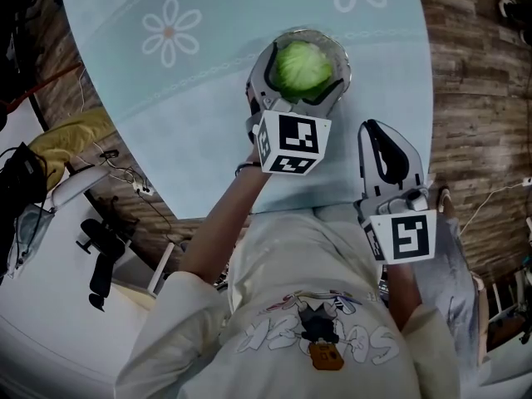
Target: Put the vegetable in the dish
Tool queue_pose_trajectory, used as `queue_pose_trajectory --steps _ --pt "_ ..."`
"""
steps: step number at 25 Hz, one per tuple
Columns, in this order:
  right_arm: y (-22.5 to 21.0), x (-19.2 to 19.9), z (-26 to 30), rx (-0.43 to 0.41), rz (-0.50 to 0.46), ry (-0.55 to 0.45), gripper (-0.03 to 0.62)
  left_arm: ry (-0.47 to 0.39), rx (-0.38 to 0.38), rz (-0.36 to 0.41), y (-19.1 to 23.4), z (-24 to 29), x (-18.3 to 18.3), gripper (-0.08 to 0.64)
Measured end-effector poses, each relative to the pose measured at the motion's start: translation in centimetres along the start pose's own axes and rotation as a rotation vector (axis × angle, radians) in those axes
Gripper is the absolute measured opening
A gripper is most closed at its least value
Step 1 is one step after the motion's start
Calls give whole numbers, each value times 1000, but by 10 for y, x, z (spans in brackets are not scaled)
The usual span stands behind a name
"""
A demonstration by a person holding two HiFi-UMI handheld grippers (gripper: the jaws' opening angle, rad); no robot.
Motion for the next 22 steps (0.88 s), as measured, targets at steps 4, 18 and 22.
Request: queue_pose_trajectory --steps 4,18,22 --pt "5 -2 -4 4 -6 -6 38 -36 5 -11 4 -16 -7 488" --pt "34 -14 -26 11 -46 -60 38 -211 -108 -114 29 -97 -23 43" --pt "49 -16 -35 12 -57 -77 38 -216 -106 -141 29 -123 -17 8"
Point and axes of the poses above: the fingertips, and each gripper's own axes: z forward along the fingers, y to its left, x out of its underside, the point moved 6 cm from there along -z, backward along the fingers, and after that the axes turned 13 degrees about -z, right-handed, at the moved point
